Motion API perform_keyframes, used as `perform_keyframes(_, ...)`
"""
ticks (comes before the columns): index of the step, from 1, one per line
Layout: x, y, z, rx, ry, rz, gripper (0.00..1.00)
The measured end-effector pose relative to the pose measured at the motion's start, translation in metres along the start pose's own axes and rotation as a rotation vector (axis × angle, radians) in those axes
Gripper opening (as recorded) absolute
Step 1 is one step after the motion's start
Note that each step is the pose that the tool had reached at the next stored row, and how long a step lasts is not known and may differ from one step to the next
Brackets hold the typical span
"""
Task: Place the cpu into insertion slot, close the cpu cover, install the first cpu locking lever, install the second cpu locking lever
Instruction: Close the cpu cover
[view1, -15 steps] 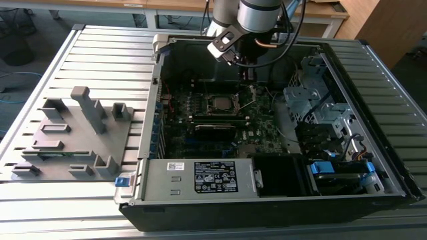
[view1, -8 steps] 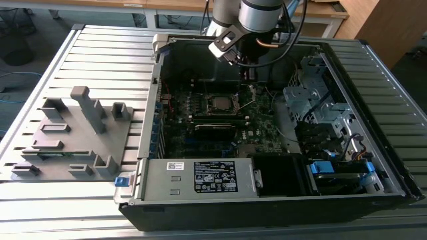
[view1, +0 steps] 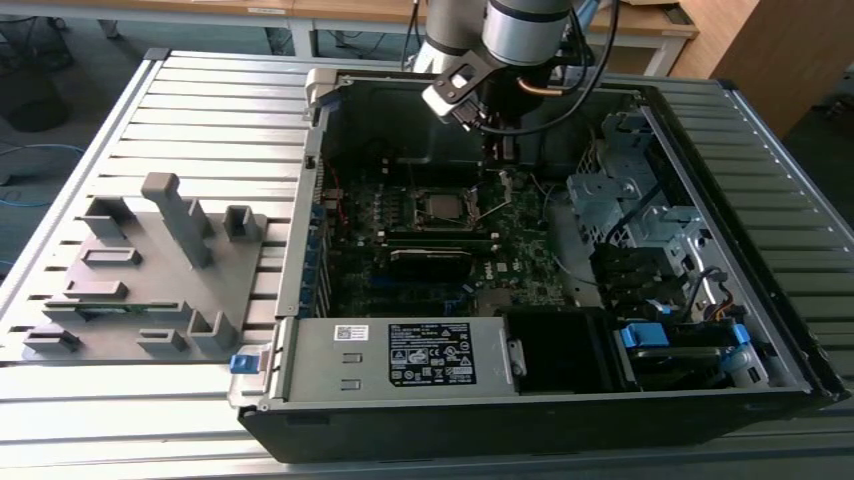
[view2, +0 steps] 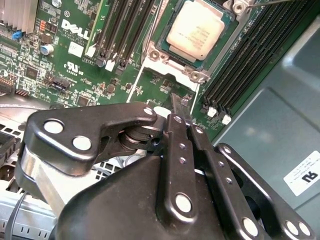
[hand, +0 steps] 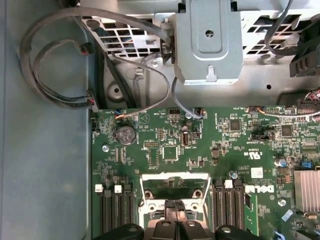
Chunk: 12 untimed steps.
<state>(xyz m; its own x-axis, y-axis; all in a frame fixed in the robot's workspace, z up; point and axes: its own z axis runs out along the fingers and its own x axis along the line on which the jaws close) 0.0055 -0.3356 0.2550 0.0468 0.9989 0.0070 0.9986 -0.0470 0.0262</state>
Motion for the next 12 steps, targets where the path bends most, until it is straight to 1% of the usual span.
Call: perform_keyframes(12, 0.0005, 0.0070, 0.0002, 0.0001, 0.0000, 0.000, 0.10)
